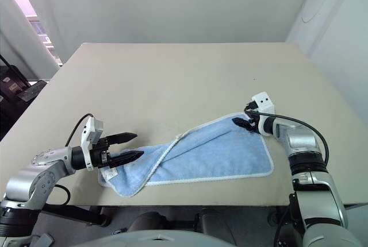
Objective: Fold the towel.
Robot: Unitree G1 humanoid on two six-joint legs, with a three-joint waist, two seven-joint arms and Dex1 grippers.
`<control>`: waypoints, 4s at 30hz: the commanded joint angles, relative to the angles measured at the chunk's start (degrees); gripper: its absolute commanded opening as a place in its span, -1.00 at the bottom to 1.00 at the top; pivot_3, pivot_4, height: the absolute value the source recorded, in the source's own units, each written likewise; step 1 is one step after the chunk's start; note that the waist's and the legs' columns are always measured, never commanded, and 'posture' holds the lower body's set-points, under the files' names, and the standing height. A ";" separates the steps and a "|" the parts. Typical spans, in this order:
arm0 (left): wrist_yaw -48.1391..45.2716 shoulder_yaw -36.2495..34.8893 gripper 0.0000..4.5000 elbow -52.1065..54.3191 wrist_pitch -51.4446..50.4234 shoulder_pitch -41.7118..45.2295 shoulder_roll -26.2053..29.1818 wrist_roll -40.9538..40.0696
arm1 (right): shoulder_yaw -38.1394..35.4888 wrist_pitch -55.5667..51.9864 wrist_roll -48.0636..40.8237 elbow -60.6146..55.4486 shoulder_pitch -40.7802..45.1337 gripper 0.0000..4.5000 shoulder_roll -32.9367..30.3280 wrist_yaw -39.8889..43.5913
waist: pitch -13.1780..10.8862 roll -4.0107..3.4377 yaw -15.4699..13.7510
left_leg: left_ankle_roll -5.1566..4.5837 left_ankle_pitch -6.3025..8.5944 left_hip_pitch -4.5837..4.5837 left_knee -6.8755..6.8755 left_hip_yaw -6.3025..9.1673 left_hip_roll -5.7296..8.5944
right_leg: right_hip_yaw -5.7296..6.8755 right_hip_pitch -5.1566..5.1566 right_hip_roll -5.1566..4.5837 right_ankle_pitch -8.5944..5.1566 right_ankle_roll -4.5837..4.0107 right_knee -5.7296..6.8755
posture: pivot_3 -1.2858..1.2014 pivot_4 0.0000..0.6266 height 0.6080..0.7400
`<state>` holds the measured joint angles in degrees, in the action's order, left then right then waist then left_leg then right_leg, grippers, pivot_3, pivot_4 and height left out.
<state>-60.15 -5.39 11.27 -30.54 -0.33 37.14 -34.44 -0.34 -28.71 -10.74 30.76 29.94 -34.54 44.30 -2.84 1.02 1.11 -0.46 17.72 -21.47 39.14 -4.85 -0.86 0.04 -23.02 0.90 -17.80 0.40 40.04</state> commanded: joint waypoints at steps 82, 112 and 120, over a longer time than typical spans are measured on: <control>-8.26 7.51 -0.77 -2.02 1.76 17.01 5.49 9.14 | -10.00 3.32 0.09 -3.43 21.41 -1.00 11.91 -30.33 | -0.01 -0.37 1.42 | 0.02 -0.06 -0.92 0.04 -0.09 -0.02 | -0.04 -0.93 0.01 0.02 0.00 0.17 | 0.03 -1.00 0.76; -10.81 25.91 -0.12 -14.84 32.39 18.20 1.32 30.44 | -10.39 1.41 -0.27 -7.32 18.91 -1.00 13.07 -31.60 | 0.05 -0.45 1.19 | 0.06 -0.12 -0.90 0.07 -0.11 -0.01 | -0.05 -0.93 0.02 0.02 -0.01 0.25 | 0.03 -1.00 0.76; -9.09 24.57 -0.12 -15.67 30.34 18.23 -0.69 30.47 | -10.40 1.40 -0.28 -6.93 19.04 -1.00 13.32 -31.83 | 0.15 -0.61 0.11 | -0.25 -0.35 -0.84 0.13 -0.17 0.08 | -0.05 -0.81 -0.10 0.18 0.12 0.26 | 0.03 -1.00 0.76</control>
<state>-69.99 19.96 -4.44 1.21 17.04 36.31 -4.27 -9.74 -27.56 -10.37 26.56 48.04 -21.28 12.76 -2.70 0.41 1.22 -0.72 17.34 -22.29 39.28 -5.02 -0.77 -0.01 -23.81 0.80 -17.60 0.52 40.29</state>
